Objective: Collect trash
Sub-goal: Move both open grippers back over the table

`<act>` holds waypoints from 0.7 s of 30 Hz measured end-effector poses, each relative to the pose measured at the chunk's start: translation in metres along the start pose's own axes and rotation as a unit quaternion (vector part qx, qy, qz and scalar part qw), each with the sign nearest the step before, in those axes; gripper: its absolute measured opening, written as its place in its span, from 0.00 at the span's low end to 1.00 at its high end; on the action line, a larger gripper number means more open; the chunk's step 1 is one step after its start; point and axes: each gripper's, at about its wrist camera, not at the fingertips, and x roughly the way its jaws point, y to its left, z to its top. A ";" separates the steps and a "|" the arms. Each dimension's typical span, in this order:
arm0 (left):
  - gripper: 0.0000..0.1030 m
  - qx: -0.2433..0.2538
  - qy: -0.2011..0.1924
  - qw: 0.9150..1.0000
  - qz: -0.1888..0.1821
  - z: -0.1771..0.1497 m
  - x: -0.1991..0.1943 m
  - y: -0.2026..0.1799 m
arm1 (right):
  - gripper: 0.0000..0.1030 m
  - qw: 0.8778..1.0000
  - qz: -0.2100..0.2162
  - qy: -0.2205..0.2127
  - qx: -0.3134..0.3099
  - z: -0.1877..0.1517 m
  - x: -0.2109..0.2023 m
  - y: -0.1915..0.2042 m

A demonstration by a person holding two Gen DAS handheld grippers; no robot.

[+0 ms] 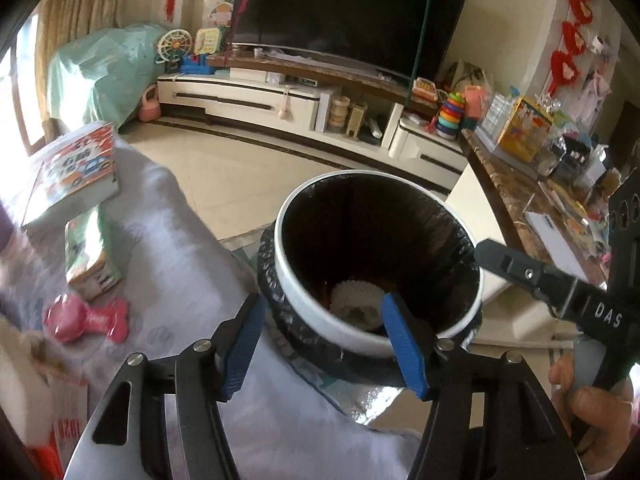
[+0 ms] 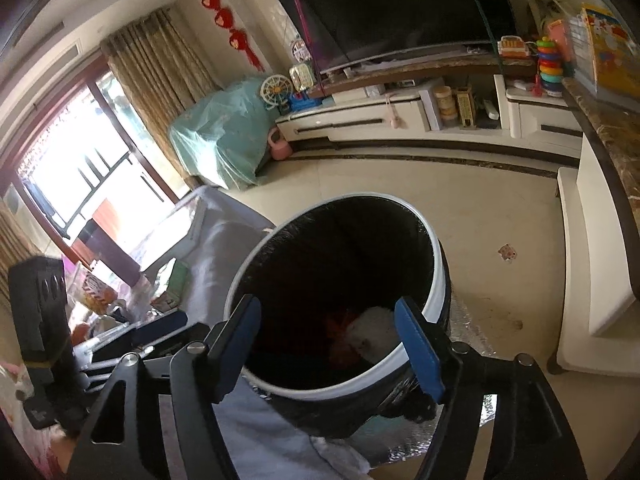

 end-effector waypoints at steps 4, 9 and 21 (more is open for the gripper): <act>0.60 -0.017 -0.017 1.000 0.002 -0.029 -0.022 0.011 | 0.80 1.000 0.004 -0.020 -0.006 -0.010 -0.011 0.014; 0.60 -0.032 -0.033 0.999 0.011 -0.073 -0.055 0.024 | 0.83 0.999 0.017 -0.030 -0.014 -0.028 -0.016 0.034; 0.60 -0.081 -0.044 0.995 0.042 -0.156 -0.124 0.049 | 0.84 0.998 0.059 -0.002 -0.030 -0.078 -0.008 0.084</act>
